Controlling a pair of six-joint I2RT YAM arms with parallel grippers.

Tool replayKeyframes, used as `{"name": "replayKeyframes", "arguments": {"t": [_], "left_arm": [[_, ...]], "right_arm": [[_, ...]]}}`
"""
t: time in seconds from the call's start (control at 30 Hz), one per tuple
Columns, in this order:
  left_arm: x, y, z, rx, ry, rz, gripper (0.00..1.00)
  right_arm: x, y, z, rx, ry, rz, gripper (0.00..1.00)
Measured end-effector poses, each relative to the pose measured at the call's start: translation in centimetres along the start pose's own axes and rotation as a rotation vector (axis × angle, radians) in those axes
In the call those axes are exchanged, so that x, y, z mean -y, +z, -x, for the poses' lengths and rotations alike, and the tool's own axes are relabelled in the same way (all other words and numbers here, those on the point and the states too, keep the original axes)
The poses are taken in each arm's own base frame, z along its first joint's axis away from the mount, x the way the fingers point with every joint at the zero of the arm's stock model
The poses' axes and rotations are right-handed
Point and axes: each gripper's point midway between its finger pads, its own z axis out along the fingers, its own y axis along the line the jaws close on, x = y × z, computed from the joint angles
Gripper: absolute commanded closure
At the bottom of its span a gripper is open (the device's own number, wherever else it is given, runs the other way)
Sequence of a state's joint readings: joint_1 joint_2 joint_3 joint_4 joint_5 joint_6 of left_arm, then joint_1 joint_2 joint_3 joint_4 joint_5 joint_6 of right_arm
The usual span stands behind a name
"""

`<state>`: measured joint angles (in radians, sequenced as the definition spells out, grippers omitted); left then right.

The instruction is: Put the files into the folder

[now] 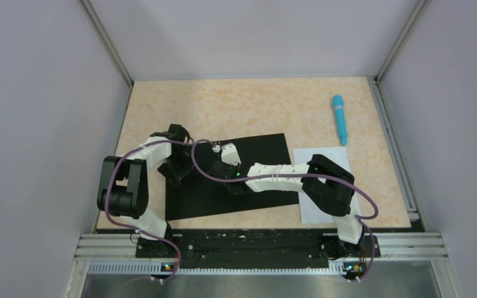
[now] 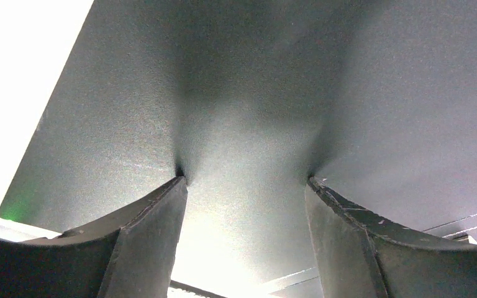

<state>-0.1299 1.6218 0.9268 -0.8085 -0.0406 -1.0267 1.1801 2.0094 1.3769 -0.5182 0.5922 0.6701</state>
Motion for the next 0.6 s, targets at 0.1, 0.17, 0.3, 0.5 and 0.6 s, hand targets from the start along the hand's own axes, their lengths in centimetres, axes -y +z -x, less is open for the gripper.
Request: {"name": "replayKeyframes", "arguments": {"t": [0.1, 0.17, 0.3, 0.5, 0.6], "left_arm": [[0.0, 0.0, 0.0, -0.001, -0.001, 0.0, 0.26], [0.0, 0.0, 0.0, -0.001, -0.001, 0.0, 0.26], [0.0, 0.0, 0.0, -0.001, -0.002, 0.0, 0.26], [0.0, 0.0, 0.0, -0.001, -0.001, 0.0, 0.25], [0.0, 0.0, 0.0, -0.001, 0.0, 0.0, 0.21]], "right_arm": [[0.2, -0.1, 0.2, -0.018, 0.034, 0.037, 0.89], [0.5, -0.3, 0.5, -0.027, 0.05, 0.055, 0.89], [1.2, -0.6, 0.9, -0.051, 0.08, 0.082, 0.88], [1.4, -0.7, 1.0, -0.073, 0.112, 0.127, 0.84], [1.6, -0.9, 1.4, -0.08, 0.131, 0.153, 0.77]]}}
